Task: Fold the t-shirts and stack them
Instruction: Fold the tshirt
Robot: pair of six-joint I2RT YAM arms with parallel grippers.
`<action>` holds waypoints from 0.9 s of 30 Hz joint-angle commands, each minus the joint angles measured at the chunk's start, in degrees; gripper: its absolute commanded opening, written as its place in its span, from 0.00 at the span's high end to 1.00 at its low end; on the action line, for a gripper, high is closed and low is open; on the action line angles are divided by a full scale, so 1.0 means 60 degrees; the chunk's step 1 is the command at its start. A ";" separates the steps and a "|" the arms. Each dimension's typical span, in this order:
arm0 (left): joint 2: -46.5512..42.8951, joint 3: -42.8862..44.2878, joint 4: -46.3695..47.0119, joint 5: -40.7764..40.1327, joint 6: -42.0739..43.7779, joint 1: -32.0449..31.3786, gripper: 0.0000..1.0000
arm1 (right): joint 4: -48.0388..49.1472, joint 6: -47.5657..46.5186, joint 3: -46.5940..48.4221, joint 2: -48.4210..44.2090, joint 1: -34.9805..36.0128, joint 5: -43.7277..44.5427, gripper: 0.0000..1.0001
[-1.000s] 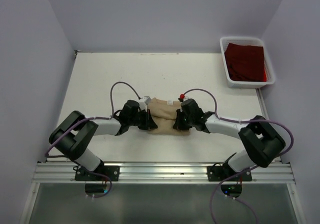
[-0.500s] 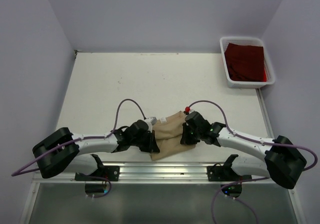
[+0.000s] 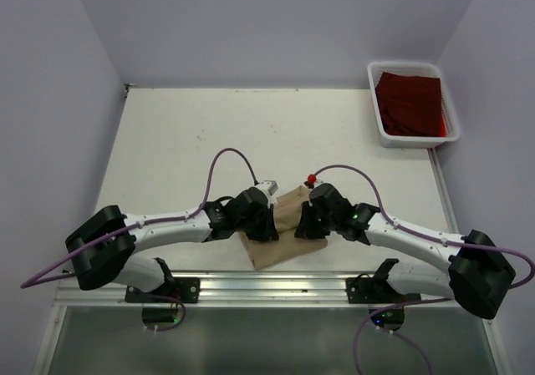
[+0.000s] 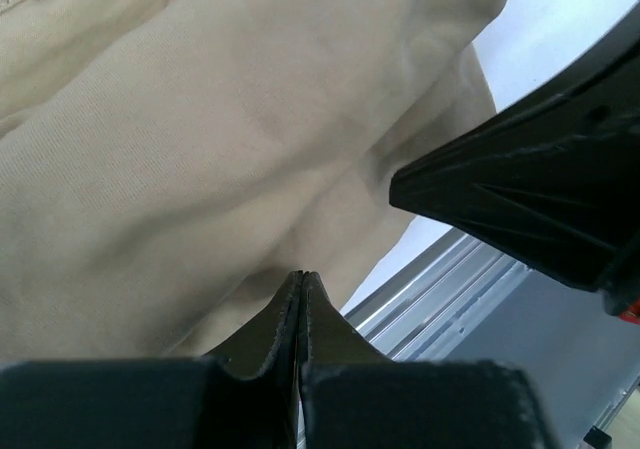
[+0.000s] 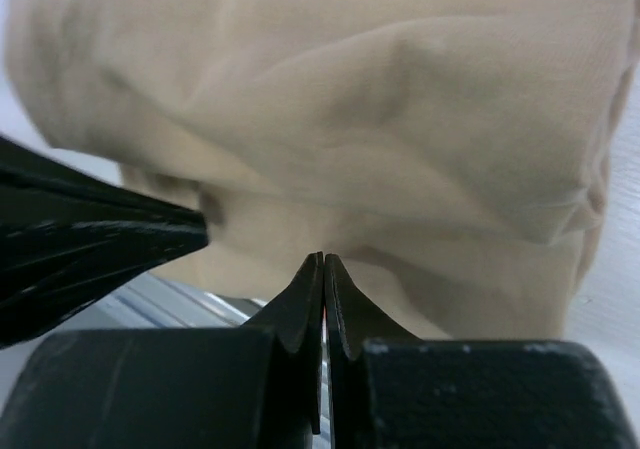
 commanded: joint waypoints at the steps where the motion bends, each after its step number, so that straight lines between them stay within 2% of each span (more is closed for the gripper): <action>1: 0.0098 0.0103 -0.0149 -0.0293 0.0207 -0.0024 1.00 | 0.0724 0.0423 0.0123 -0.0585 0.0055 -0.0558 1.00; 4: 0.0302 0.0000 0.0086 -0.0162 0.0149 -0.0024 1.00 | 0.1965 0.0877 -0.0374 -0.0690 0.0128 -0.1056 1.00; 10: 0.0873 -0.0219 0.0657 0.0058 0.0046 -0.0024 1.00 | 0.2687 0.1010 -0.1064 0.0071 0.0333 -0.0589 1.00; 15: 0.1094 -0.0220 0.0892 0.0161 0.0002 -0.0024 1.00 | 0.2996 0.0908 -0.1474 0.1213 0.0479 -0.0150 1.00; 22: 0.0612 0.0029 0.1010 0.0000 -0.0115 -0.0024 1.00 | 0.2981 0.0966 -0.1563 0.2035 0.0992 0.0569 1.00; 27: 0.0756 0.0322 0.1420 -0.0819 0.0045 0.0064 1.00 | 0.2996 0.1010 -0.1592 0.2254 0.1242 0.0730 1.00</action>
